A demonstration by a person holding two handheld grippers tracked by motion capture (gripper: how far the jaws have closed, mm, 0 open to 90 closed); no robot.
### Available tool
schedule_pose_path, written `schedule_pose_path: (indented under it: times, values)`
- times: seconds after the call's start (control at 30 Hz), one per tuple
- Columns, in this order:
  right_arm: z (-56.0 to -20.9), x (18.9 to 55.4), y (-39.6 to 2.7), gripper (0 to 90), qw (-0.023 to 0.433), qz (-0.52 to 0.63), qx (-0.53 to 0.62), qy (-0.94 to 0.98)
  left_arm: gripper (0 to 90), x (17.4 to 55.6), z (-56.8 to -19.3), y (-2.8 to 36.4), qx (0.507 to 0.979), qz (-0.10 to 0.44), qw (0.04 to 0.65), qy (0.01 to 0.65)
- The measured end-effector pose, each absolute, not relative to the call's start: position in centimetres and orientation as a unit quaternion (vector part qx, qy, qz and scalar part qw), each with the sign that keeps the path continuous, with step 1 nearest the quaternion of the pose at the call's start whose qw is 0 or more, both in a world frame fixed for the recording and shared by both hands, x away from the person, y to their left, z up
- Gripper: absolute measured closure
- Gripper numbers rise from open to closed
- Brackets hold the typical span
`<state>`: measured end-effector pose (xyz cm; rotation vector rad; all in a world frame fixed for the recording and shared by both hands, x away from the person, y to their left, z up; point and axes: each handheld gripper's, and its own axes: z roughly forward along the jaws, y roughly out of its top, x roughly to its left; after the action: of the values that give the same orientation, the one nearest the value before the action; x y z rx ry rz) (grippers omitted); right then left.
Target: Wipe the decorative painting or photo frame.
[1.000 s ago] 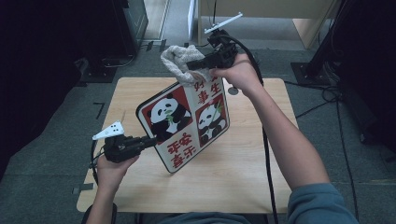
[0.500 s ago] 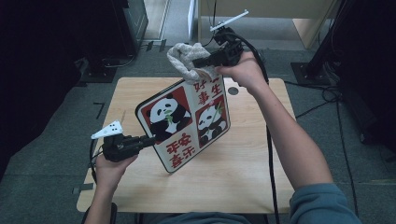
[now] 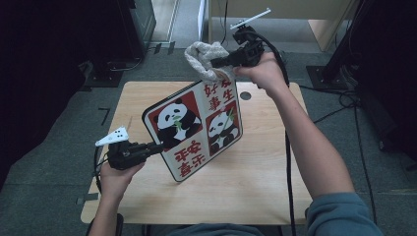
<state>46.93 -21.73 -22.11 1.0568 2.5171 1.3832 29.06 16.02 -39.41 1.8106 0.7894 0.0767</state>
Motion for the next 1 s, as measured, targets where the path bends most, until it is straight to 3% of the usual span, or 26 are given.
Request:
schedule_pose_path:
  times: [1.0]
  values:
    - [-22.4, 48.3, -26.1, 66.0, 0.074, 0.436, 0.396, 0.804, 79.0, 29.0, -39.4, 16.0, 0.764, 0.034, 0.55, 0.336]
